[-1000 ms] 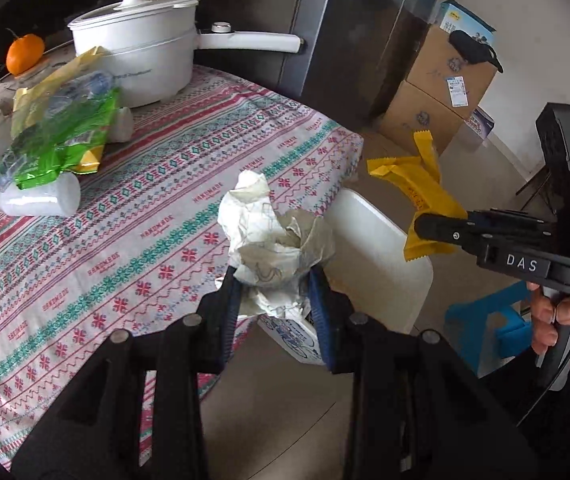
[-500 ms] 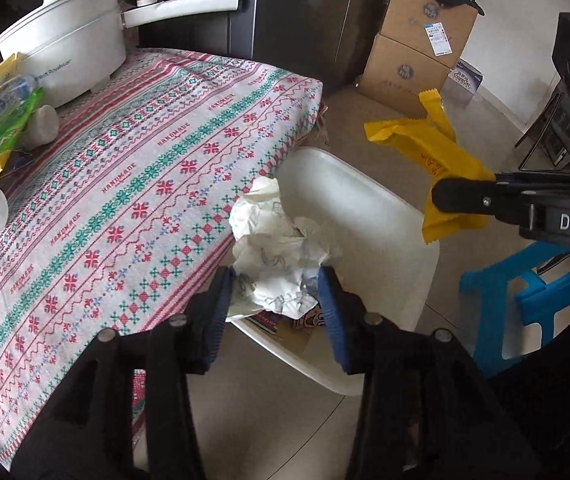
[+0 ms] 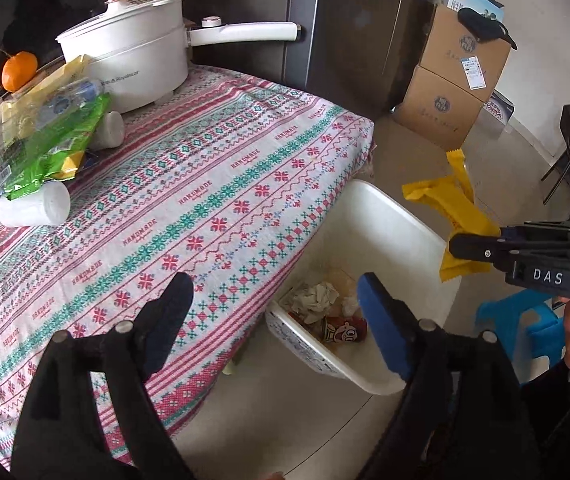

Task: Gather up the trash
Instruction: 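Lower the yellow bag into the white bin and open the right gripper, then grasp the clear plastic bottle on the table with the left gripper, then grasp the green snack bag with the right gripper while the left holds the bottle, then carry the green bag into the bin and open the right gripper while the left carries the bottle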

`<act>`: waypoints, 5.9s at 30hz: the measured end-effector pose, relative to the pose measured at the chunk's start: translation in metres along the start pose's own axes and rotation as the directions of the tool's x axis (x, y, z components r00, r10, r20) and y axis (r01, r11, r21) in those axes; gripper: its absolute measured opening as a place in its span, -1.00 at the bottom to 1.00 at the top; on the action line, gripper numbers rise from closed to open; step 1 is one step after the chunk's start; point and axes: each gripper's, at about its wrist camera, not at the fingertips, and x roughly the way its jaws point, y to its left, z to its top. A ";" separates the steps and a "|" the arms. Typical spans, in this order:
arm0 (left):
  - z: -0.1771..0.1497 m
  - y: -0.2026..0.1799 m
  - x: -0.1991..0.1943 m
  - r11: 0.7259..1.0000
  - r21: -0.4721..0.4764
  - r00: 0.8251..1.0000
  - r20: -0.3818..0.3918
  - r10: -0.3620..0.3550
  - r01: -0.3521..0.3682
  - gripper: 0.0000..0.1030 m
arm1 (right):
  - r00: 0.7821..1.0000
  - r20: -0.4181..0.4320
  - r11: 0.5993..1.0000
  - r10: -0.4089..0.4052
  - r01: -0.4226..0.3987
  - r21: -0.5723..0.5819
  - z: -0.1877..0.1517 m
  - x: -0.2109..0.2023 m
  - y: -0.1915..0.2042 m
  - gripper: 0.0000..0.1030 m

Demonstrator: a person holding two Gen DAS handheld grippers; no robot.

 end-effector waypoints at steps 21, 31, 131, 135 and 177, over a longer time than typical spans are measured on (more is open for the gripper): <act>-0.001 0.036 -0.022 0.996 -0.084 0.999 0.034 0.038 -0.035 0.67 | 0.999 -0.040 0.999 -0.008 0.009 0.040 0.004 0.014 0.009 0.39; 0.008 0.056 -0.027 0.992 -0.096 0.996 0.037 0.084 -0.080 0.75 | 0.999 -0.031 1.000 -0.007 0.007 -0.009 0.016 0.012 0.035 0.55; -0.011 0.274 -0.096 0.864 -0.424 0.954 -0.002 0.298 -0.271 0.17 | 0.901 0.034 0.886 0.433 -0.432 0.171 0.234 0.199 0.309 -0.15; -0.012 0.276 -0.094 0.859 -0.425 0.950 -0.010 0.311 -0.285 0.17 | 0.884 0.033 0.873 0.466 -0.466 0.144 0.232 0.196 0.313 -0.90; -0.019 0.266 -0.108 0.876 -0.435 0.967 0.042 0.252 -0.210 0.17 | 0.865 0.008 0.863 0.502 -0.500 -0.066 0.168 0.080 0.272 -0.94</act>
